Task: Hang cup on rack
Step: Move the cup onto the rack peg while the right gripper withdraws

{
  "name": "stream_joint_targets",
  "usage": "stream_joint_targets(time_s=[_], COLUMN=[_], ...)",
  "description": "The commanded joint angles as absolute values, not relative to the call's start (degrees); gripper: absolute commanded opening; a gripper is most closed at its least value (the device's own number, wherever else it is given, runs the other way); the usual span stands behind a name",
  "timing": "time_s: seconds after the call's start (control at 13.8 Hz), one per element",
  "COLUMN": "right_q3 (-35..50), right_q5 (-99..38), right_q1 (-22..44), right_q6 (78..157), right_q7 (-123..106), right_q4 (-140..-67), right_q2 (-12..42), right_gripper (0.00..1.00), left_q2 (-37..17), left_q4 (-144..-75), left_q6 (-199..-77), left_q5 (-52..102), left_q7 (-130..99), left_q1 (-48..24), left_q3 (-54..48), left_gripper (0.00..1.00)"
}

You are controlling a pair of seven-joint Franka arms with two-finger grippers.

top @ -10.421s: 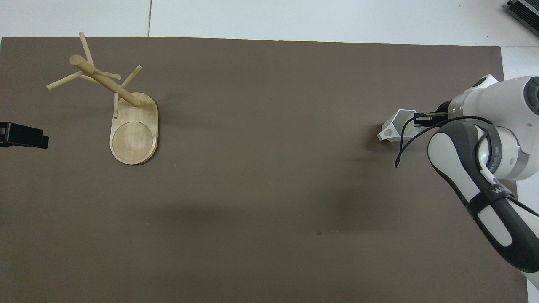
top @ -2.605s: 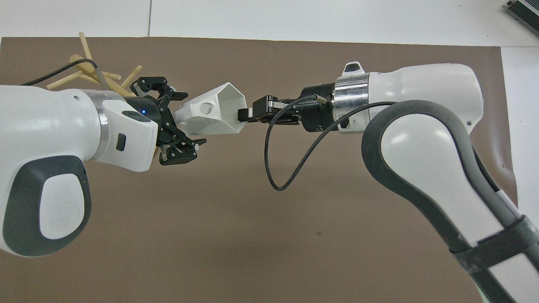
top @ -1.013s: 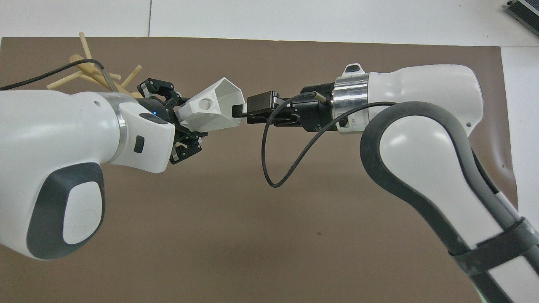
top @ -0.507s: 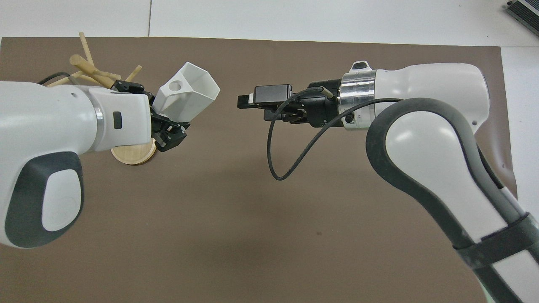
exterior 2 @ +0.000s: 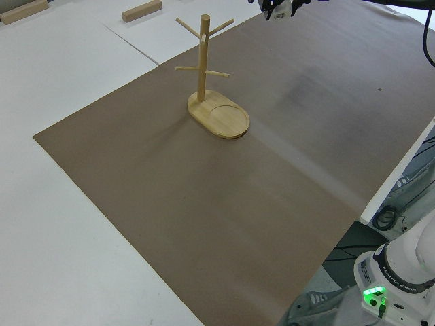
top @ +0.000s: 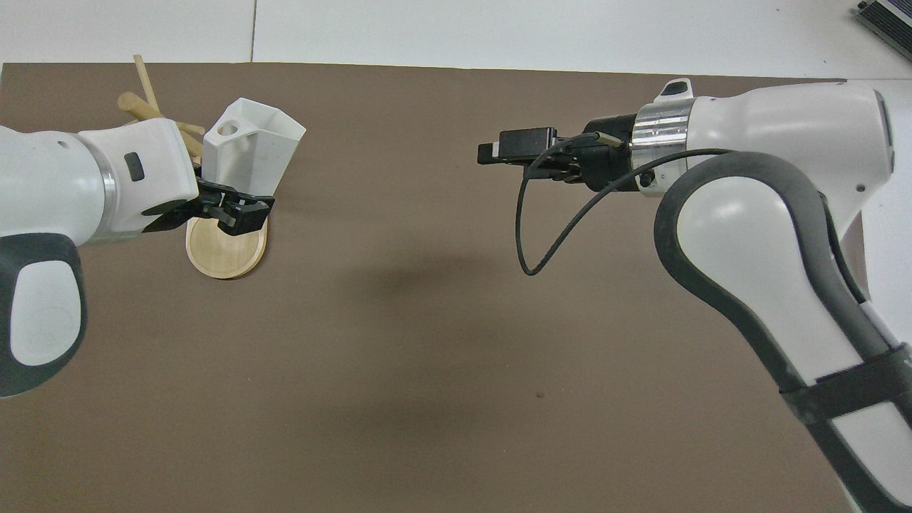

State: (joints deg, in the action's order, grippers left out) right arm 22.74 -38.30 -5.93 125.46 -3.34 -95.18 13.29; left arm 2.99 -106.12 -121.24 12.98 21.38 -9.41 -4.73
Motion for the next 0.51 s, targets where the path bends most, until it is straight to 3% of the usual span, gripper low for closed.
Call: stream_joint_targets(time_s=[0.0,0.43], right_q3=[19.35,9.94], right_q5=[-28.77,-8.47], right_q1=[-6.33,-6.33], right_q6=[125.16,120.15], right_q7=[-2.64,-2.99], right_q4=[-96.15,-95.98], right_q2=[12.48,11.69], right_gripper=[1.0,1.0], left_q2=[1.41,-4.83], left_q4=[-106.17,-104.68], left_q6=[-120.58,-124.01], left_q5=[11.95,9.32], left_q7=[19.17,9.68], left_q1=[-7.74,-8.61], left_q3=[-5.01,-5.19], left_gripper=[0.0,0.0])
